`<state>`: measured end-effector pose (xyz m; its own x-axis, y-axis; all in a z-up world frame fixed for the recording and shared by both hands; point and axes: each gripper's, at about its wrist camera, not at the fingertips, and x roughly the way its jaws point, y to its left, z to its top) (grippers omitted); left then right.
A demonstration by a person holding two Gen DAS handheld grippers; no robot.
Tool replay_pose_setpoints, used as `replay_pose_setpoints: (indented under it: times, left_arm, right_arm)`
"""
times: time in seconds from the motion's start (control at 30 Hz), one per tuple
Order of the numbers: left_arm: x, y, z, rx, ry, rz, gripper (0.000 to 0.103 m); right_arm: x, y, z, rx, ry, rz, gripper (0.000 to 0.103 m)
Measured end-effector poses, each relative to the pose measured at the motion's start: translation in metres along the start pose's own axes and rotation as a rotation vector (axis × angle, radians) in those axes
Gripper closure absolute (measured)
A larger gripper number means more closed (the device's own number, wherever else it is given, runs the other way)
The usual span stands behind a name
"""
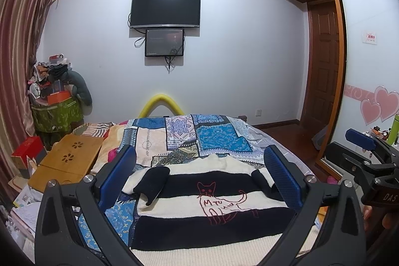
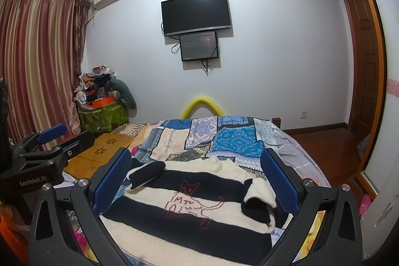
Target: Fold small clothes
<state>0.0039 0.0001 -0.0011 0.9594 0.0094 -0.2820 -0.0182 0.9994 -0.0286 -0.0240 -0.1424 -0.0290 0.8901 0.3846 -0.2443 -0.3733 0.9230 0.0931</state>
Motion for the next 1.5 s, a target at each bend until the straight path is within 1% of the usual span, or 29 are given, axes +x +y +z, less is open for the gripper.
replay_pose_setpoints:
  times: [0.93, 1.5]
  left_arm:
    - [0.0050, -0.0008, -0.0033, 0.005, 0.002, 0.003, 0.000]
    - [0.0065, -0.0004, -0.0045, 0.004, 0.002, 0.006, 0.000]
  right_arm:
    - [0.0029, -0.0071, -0.0046, -0.001, 0.004, -0.002, 0.000]
    - [0.0050, -0.0043, -0.0056, -0.006, 0.008, -0.005, 0.000]
